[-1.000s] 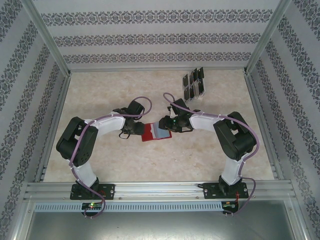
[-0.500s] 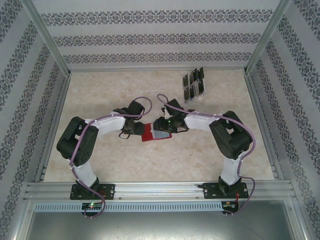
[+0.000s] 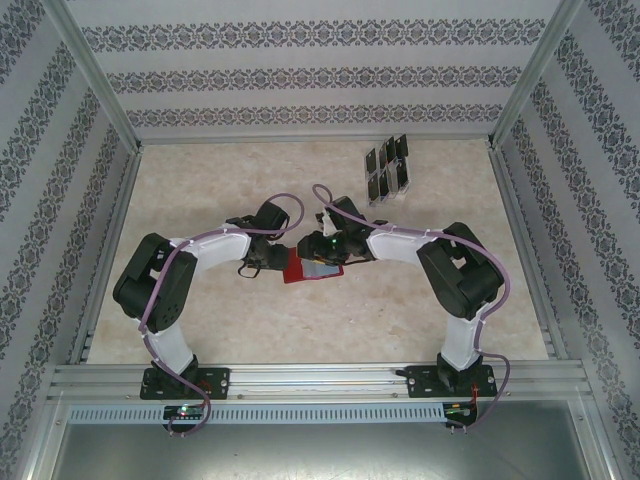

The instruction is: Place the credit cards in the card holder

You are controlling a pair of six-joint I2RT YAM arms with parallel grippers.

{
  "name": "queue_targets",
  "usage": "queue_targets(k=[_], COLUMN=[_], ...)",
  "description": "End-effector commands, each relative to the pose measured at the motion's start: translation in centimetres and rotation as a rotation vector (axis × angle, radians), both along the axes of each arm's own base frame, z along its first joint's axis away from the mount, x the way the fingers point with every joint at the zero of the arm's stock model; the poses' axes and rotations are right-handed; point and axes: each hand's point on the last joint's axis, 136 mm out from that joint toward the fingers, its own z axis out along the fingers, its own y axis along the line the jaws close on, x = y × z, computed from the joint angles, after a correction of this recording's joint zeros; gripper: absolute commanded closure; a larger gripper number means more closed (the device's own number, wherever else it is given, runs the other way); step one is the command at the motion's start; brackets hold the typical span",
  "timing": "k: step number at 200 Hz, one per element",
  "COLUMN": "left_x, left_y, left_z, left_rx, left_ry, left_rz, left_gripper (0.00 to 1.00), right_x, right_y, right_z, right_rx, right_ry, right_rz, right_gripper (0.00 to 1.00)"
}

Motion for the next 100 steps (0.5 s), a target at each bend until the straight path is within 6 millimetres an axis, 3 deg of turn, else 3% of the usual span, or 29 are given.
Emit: queue_targets(k=[1,100], left_x=[0.0,0.3], left_y=[-0.1,1.0], left_z=[-0.8,1.6], left_rx=[-0.02,-0.117], left_ry=[0.007,-0.056], left_rz=[-0.009,0.093], left_gripper=[0.47,0.46], right_x=[-0.8,-0.9], right_y=[0.8,2.2], right_z=[-0.7,-0.6], right_rx=[0.026,0.043], right_ry=[0.037,0.047], right_rz=[0.018,0.031], right_gripper=[0.52,0.52])
